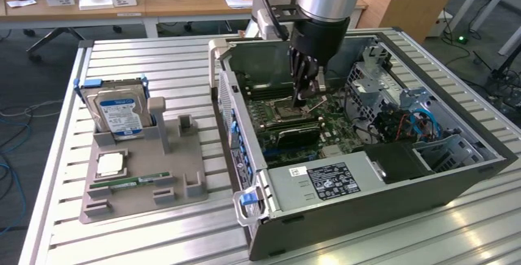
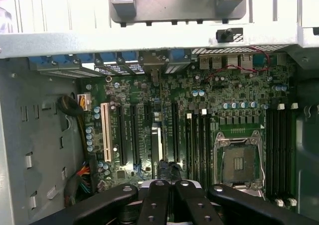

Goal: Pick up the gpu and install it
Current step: 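Press down on the gpu until it lock into place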

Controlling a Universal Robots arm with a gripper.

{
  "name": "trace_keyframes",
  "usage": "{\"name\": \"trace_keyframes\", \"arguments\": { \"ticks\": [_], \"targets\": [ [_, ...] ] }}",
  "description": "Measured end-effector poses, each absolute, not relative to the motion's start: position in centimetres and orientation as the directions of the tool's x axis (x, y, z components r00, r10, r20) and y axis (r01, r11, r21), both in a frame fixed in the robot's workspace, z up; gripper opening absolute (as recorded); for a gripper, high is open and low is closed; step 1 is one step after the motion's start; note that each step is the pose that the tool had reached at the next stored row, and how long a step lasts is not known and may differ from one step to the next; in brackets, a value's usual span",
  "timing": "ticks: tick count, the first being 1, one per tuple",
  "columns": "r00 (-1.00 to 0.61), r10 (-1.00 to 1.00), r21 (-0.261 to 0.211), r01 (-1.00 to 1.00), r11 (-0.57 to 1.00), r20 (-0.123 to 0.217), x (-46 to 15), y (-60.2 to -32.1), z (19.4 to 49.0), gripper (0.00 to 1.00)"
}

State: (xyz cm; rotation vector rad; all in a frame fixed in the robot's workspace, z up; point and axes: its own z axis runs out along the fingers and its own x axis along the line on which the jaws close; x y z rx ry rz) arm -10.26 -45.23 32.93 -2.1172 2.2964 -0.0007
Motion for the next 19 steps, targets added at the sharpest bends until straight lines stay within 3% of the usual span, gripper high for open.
{"name": "trace_keyframes", "arguments": {
  "ticks": [19],
  "targets": [
    [-0.081,-0.997,-0.013,-0.997,0.081,-0.013,-10.3,-45.2,31.4,0.11]
  ]
}}
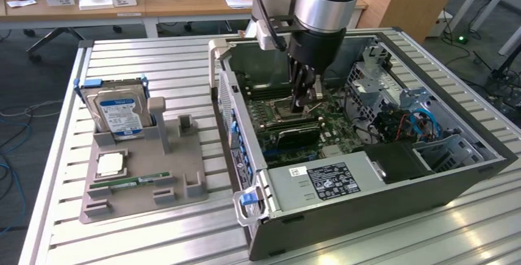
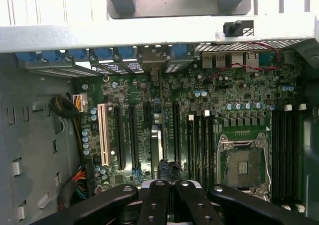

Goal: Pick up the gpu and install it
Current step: 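Press down on the gpu until it lock into place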

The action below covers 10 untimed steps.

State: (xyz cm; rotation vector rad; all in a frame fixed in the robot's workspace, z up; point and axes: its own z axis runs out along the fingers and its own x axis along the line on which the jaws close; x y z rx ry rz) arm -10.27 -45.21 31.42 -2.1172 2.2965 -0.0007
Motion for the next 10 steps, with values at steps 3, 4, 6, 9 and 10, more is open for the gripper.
{"name": "trace_keyframes", "arguments": {
  "ticks": [3,4,6,9,10],
  "targets": [
    [-0.081,-0.997,-0.013,-0.997,0.081,-0.013,-10.27,-45.21,31.42,0.11],
    [-0.081,-0.997,-0.013,-0.997,0.081,-0.013,-10.27,-45.21,31.42,0.11],
    [-0.081,-0.997,-0.013,-0.997,0.081,-0.013,-10.27,-45.21,31.41,0.11],
    [-0.081,-0.997,-0.013,-0.997,0.081,-0.013,-10.26,-45.21,31.19,0.11],
    [-0.081,-0.997,-0.013,-0.997,0.081,-0.013,-10.26,-45.21,31.08,0.11]
  ]
}}
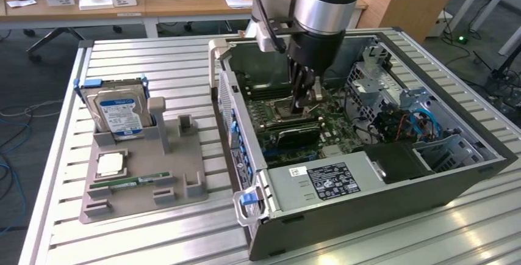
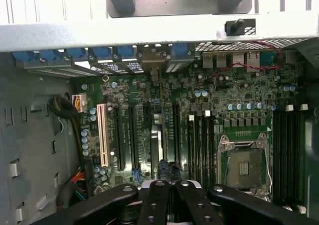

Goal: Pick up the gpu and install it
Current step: 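Press down on the gpu until it lock into place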

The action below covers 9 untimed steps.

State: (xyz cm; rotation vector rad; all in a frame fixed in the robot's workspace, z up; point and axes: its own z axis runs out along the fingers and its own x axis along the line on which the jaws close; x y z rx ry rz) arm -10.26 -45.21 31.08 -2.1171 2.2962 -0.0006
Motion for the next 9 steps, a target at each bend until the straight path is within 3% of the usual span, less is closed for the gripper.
{"name": "trace_keyframes", "arguments": {
  "ticks": [9],
  "targets": [
    [-0.081,-0.997,-0.013,-0.997,0.081,-0.013,-10.3,-45.2,29.8,0.11]
  ]
}}
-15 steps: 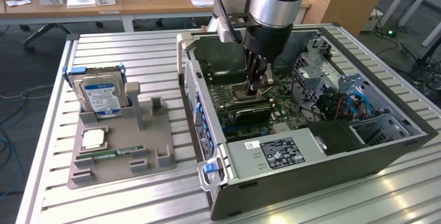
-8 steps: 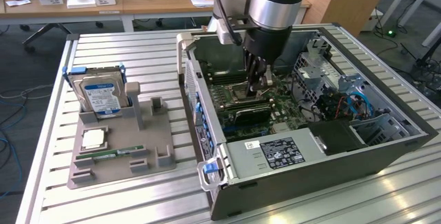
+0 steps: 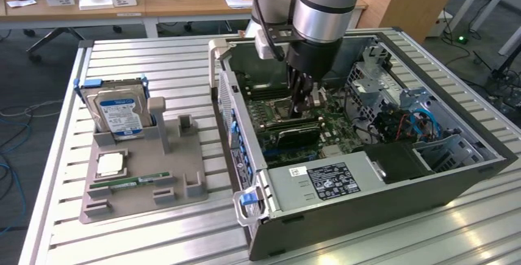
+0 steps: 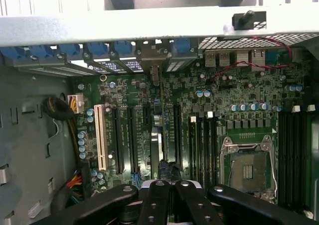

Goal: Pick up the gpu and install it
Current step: 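Press down on the gpu until it lock into place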

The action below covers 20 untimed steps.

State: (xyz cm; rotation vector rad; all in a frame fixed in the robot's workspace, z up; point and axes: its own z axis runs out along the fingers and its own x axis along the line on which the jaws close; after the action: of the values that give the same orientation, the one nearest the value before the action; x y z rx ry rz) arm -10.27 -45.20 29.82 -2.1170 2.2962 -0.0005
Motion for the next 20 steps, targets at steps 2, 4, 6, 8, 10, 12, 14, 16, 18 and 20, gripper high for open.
{"name": "trace_keyframes", "arguments": {
  "ticks": [2,4,6,8,10,12,14,16,18,20],
  "targets": [
    [-0.081,-0.997,-0.013,-0.997,0.081,-0.013,-10.3,-45.2,29.5,0.11],
    [-0.081,-0.997,-0.013,-0.997,0.081,-0.013,-10.3,-45.2,29.2,0.11],
    [-0.081,-0.997,-0.013,-0.997,0.081,-0.013,-10.3,-45.2,28.9,0.11],
    [-0.081,-0.997,-0.013,-0.997,0.081,-0.013,-10.3,-45.2,28.6,0.11],
    [-0.081,-0.997,-0.013,-0.997,0.081,-0.013,-10.3,-45.2,28.5,0.11],
    [-0.081,-0.997,-0.013,-0.997,0.081,-0.013,-10.3,-45.1,28.3,0.11],
    [-0.081,-0.997,-0.013,-0.997,0.081,-0.013,-10.3,-44.9,28.2,0.11],
    [-0.081,-0.997,-0.013,-0.997,0.081,-0.013,-10.3,-44.9,28.2,0.11],
    [-0.081,-0.997,-0.013,-0.997,0.081,-0.013,-10.3,-44.8,28.0,0.11],
    [-0.081,-0.997,-0.013,-0.997,0.081,-0.013,-10.3,-44.8,27.8,0.11]
  ]
}}
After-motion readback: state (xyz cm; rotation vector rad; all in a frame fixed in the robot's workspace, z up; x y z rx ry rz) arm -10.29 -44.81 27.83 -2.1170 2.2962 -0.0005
